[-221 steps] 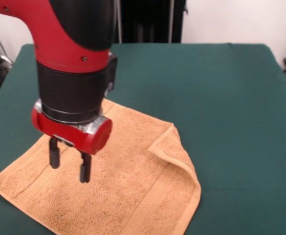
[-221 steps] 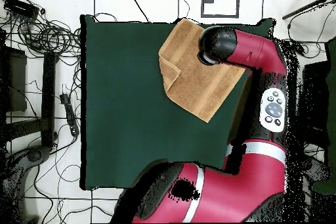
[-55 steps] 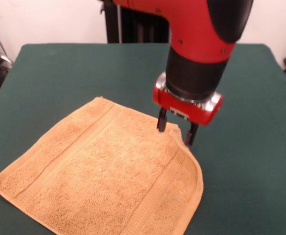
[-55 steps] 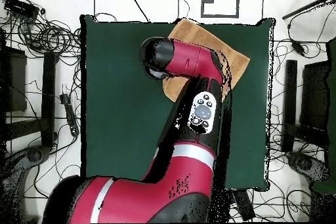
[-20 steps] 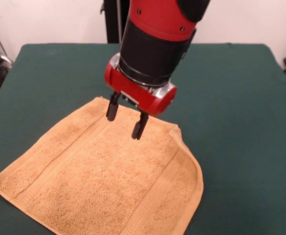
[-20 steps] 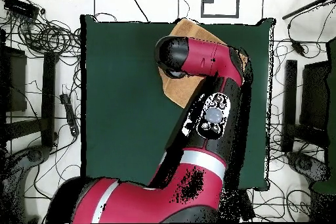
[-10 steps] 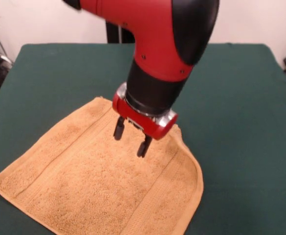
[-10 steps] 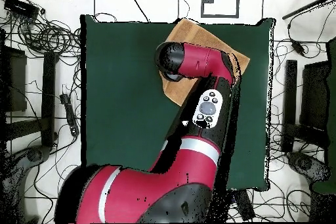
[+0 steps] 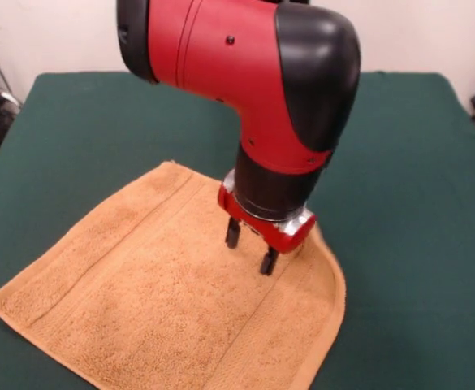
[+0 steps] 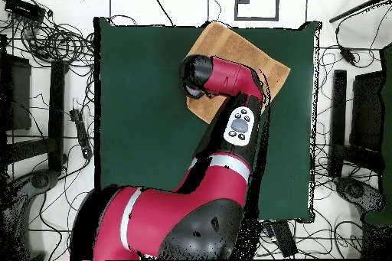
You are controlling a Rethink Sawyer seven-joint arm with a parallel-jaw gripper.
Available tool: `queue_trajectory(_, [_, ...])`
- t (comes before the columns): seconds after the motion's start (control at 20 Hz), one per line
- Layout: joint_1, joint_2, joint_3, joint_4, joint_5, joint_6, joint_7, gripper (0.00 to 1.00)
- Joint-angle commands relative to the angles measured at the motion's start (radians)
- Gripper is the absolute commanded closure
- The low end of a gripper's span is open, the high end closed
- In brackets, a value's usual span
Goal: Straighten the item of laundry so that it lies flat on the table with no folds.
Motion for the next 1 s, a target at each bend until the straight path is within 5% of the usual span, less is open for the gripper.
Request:
queue_trajectory(0.05, [0.089,-0.025,0.095,0.139,0.132,0.071,0.415,0.00])
queue_trajectory(0.55, [0.132,-0.040,0.062,0.141,0.124,0.093,0.436,0.00])
queue_trajectory(1.0, [-0.024,-0.103,-0.028,0.071,-0.093,-0.178,0.136,0.00])
